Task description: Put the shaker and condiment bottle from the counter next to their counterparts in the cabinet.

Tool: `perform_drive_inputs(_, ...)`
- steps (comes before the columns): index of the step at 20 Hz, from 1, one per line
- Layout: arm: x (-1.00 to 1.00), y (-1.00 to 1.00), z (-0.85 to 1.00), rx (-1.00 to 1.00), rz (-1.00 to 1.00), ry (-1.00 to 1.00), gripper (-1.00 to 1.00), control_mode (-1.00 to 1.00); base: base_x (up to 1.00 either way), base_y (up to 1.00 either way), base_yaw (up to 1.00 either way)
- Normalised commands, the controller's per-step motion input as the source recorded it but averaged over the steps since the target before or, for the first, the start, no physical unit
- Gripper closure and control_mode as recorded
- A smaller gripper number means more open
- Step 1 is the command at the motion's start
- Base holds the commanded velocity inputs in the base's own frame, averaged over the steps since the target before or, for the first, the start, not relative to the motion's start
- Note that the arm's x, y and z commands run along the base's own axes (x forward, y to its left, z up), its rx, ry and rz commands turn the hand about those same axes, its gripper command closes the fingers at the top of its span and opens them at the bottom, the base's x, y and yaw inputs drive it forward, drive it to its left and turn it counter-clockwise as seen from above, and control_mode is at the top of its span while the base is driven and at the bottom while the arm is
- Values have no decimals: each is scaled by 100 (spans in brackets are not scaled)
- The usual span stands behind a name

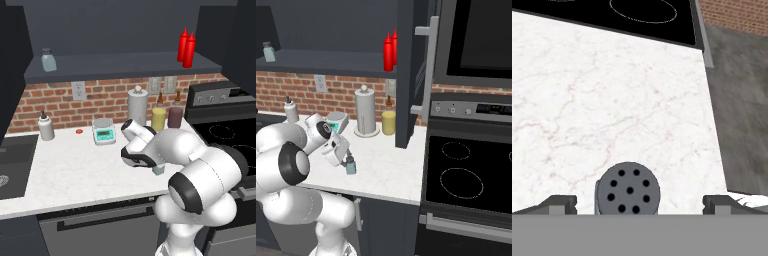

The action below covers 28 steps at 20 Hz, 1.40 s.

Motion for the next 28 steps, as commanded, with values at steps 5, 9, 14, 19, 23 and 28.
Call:
perform_drive_inputs(5, 1, 0, -7, 0, 0, 0, -100, -100, 0, 0, 0)
perform_drive_inputs(9, 0, 0, -8, 0, 0, 0, -100, -100, 0, 0, 0)
perform_drive_inputs(14, 0, 0, -7, 0, 0, 0, -100, -100, 0, 0, 0)
perform_drive_inputs(19, 0, 0, -1, 0, 0, 0, -100, -100, 0, 0, 0)
perform_drive_inputs(23, 0, -1, 0, 0, 0, 0, 100, -100, 0, 0, 0)
perform_drive_inputs(28, 0, -1, 0, 0, 0, 0, 100, -100, 0, 0, 0)
